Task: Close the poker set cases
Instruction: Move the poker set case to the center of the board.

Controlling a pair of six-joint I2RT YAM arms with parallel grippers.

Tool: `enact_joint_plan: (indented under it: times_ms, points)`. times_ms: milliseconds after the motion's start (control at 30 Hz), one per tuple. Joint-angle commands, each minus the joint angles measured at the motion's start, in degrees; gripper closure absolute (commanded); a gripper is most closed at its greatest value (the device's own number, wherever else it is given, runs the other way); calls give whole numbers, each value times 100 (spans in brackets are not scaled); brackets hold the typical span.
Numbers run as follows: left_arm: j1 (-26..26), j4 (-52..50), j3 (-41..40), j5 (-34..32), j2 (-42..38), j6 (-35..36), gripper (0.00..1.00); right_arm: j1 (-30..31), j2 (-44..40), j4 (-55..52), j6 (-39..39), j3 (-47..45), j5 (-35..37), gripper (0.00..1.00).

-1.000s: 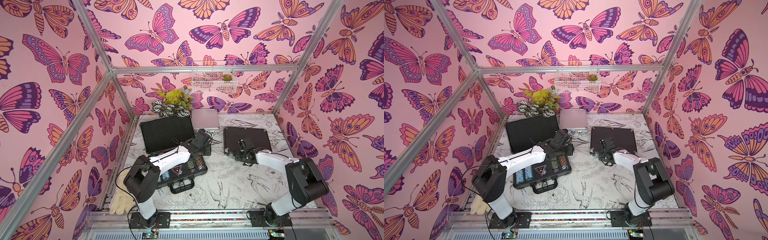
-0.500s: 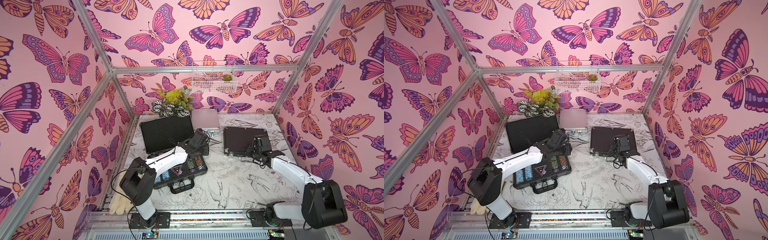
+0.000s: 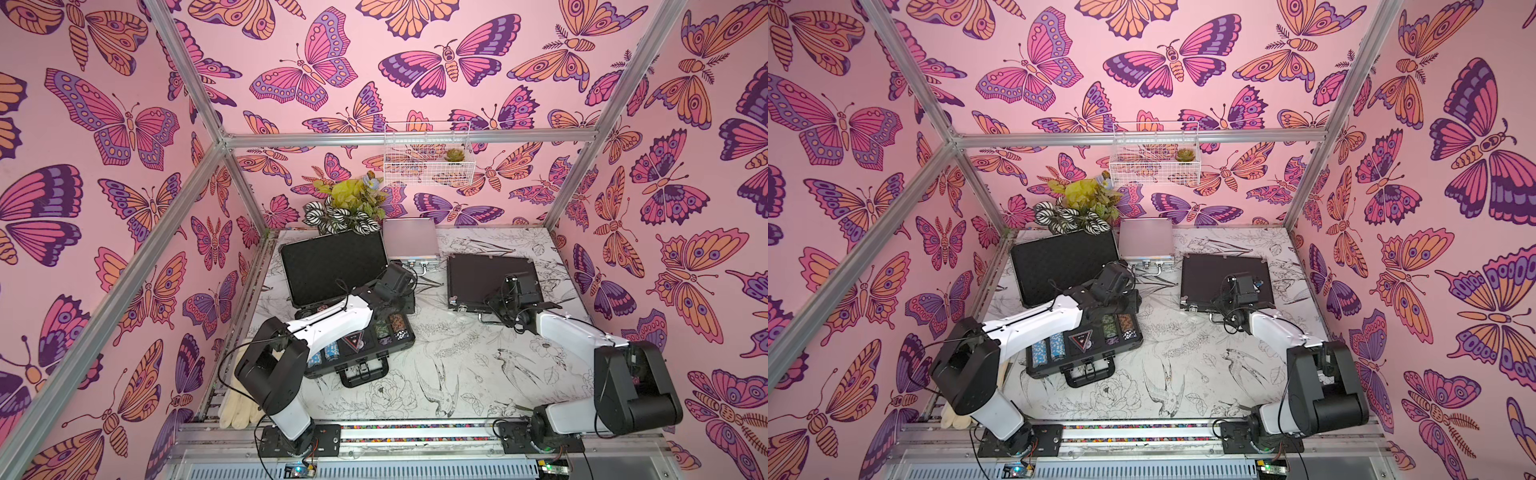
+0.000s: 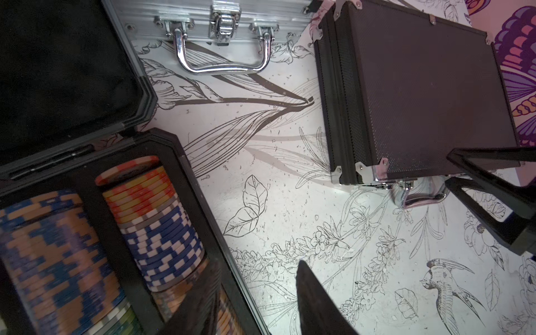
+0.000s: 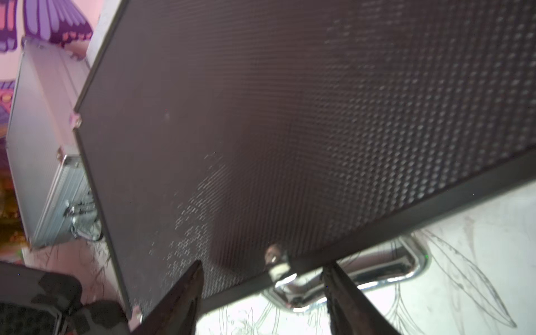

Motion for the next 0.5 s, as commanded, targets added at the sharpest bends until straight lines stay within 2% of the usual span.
enact_joint_plan:
  times_ms: [0, 267, 467]
  points:
    - [76, 11, -137, -119, -217, 48, 55, -133, 127, 359, 349, -96, 29, 33]
    - [122, 26, -196, -113, -261, 56, 55, -205, 704, -20, -252, 554, 118, 36]
    - [136, 55, -154, -67, -144, 34, 55, -483, 1035, 163, -405, 492, -96, 35]
